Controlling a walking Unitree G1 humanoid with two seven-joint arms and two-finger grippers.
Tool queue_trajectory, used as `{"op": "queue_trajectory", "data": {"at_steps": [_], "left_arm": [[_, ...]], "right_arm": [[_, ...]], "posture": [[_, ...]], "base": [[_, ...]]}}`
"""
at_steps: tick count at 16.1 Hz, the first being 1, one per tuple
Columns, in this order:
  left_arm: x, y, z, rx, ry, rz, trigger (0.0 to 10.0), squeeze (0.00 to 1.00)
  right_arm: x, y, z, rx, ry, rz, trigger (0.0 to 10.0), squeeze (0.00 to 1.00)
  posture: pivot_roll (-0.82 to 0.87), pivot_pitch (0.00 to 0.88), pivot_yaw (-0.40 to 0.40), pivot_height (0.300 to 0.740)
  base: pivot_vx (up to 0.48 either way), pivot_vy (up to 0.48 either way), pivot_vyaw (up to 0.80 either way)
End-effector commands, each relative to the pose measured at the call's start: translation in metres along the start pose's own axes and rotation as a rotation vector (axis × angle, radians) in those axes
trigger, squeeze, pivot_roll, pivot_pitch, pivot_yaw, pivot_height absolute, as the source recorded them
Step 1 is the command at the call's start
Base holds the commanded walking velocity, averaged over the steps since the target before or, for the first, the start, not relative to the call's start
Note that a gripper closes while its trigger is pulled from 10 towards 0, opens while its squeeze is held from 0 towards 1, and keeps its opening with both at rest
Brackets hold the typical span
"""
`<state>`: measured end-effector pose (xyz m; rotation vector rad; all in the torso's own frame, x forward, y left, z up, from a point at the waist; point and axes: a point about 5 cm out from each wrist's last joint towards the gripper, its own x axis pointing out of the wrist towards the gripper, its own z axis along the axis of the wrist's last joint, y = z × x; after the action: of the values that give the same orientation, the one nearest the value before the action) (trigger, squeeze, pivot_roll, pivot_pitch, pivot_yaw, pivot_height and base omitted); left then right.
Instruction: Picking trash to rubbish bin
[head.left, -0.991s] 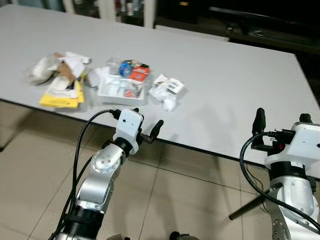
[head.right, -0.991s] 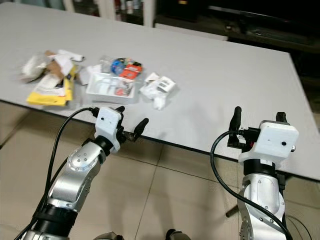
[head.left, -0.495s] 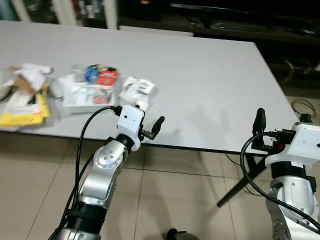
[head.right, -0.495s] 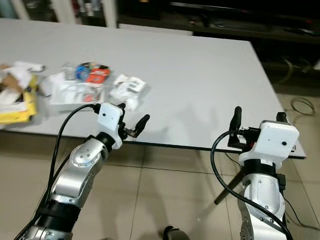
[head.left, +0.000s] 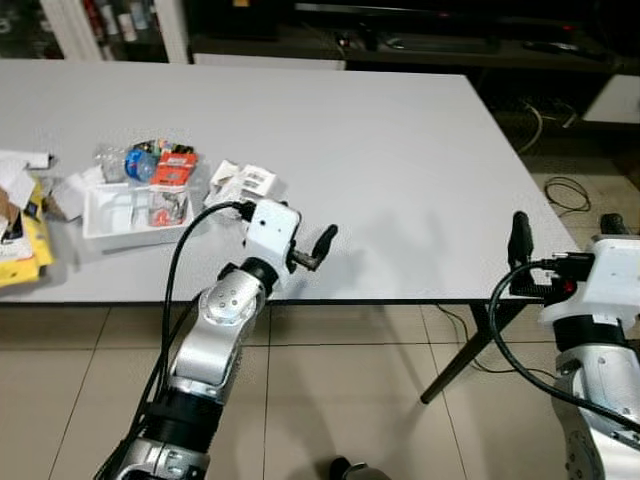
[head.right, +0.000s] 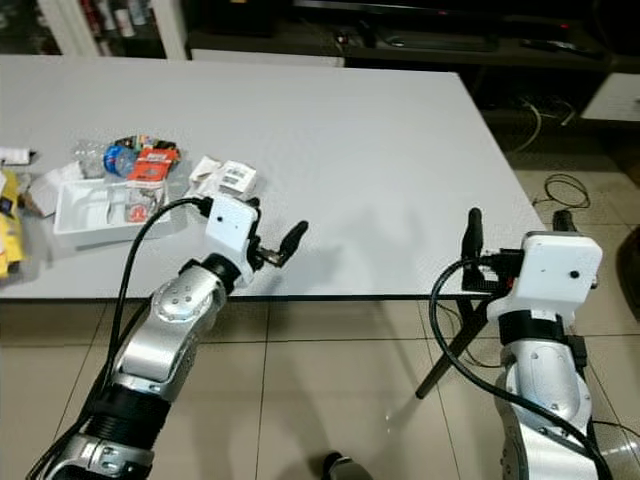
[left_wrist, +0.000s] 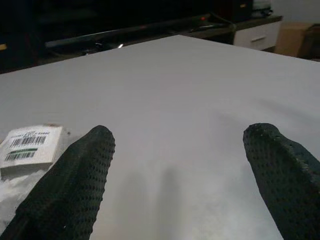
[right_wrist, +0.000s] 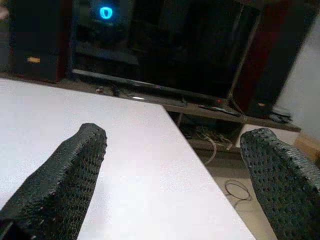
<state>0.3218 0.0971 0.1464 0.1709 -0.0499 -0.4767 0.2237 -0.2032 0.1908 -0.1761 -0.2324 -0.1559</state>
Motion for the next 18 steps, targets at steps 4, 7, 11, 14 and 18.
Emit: {"op": "queue_trajectory", "data": {"at_steps": [4,7,11,14,18], "left_arm": [[0.009,-0.006,0.003,0.020,0.000,-0.031,10.0,0.00],[0.009,-0.007,0.001,0.001,0.008,-0.016,10.0,0.00],[0.010,-0.001,0.003,-0.031,-0.003,0.029,10.0,0.00],[0.012,0.006,0.008,-0.032,-0.025,0.064,10.0,0.00],[0.013,0.010,0.006,-0.032,-0.011,0.103,10.0,0.00]], "right_arm": [[-0.001,0.015,0.004,0.009,0.007,0.123,10.0,0.00],[0.000,0.023,0.004,0.048,-0.002,0.097,10.0,0.00],[0.000,0.029,0.006,0.073,-0.016,0.035,10.0,0.00],[0.001,0.031,0.010,0.077,-0.035,0.006,10.0,0.00],[0.003,0.032,0.012,0.081,-0.050,0.005,10.0,0.00]], "posture": [[0.11,0.063,-0.015,0.740],[0.11,0.063,-0.015,0.740],[0.13,0.061,-0.034,0.740],[0.13,0.057,-0.037,0.740],[0.12,0.054,-0.039,0.740]], "base": [[0.000,0.000,-0.80],[0.000,0.000,-0.27],[0.000,0.000,0.00],[0.000,0.000,0.00],[0.322,0.000,0.00]]}}
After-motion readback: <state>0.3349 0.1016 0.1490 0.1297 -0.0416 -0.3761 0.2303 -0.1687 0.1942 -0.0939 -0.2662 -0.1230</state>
